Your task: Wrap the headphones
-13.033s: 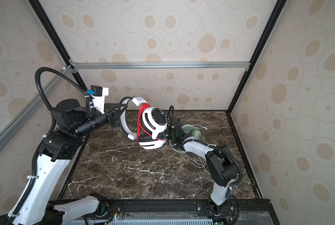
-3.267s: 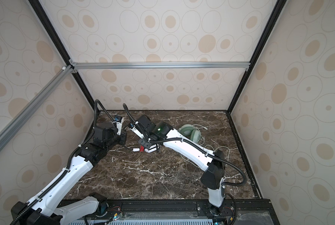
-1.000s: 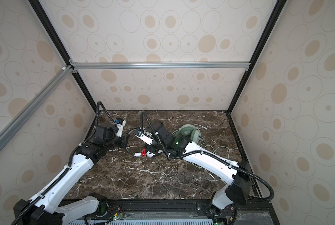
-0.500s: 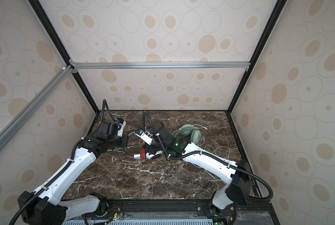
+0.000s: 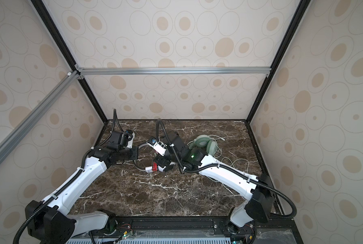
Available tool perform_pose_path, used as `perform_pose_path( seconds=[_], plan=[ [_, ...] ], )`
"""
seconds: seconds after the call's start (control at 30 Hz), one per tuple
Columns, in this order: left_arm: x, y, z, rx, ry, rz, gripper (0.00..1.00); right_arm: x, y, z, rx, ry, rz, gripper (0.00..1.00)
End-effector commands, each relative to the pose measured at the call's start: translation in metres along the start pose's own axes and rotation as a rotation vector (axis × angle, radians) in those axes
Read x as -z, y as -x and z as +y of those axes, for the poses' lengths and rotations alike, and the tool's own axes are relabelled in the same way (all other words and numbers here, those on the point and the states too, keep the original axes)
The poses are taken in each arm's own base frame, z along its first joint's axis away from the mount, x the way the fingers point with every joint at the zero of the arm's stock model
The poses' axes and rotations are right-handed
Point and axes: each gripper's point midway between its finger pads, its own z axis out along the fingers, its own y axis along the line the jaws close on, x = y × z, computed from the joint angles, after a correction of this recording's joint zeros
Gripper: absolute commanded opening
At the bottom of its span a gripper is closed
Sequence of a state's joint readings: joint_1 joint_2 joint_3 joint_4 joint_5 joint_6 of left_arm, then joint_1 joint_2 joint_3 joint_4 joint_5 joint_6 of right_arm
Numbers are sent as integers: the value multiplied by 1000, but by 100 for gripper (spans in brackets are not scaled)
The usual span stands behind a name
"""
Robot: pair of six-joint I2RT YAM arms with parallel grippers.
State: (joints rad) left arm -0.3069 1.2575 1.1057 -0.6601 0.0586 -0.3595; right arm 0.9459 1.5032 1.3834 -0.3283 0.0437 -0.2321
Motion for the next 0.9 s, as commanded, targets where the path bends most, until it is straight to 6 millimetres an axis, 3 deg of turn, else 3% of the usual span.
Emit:
perform_pose_path(
  seconds=[0.0, 0.17, 0.33, 0.6, 0.87],
  plan=[
    [9, 36, -3, 89, -50, -122, 0, 22, 26, -12, -40, -20, -75, 89],
    [-7, 46, 10, 135, -20, -136, 0, 42, 29, -10, -117, 32, -112, 94],
    [-22, 67, 19, 136, 23, -154, 0, 59, 18, -10, -154, 49, -100, 95],
    [-69, 112, 44, 121, 1, -168, 0, 75, -14, -60, -291, -81, -26, 96],
    [-130, 152, 86, 84, -10, -152, 0, 77, -10, -91, -304, -180, 83, 97]
  ],
)
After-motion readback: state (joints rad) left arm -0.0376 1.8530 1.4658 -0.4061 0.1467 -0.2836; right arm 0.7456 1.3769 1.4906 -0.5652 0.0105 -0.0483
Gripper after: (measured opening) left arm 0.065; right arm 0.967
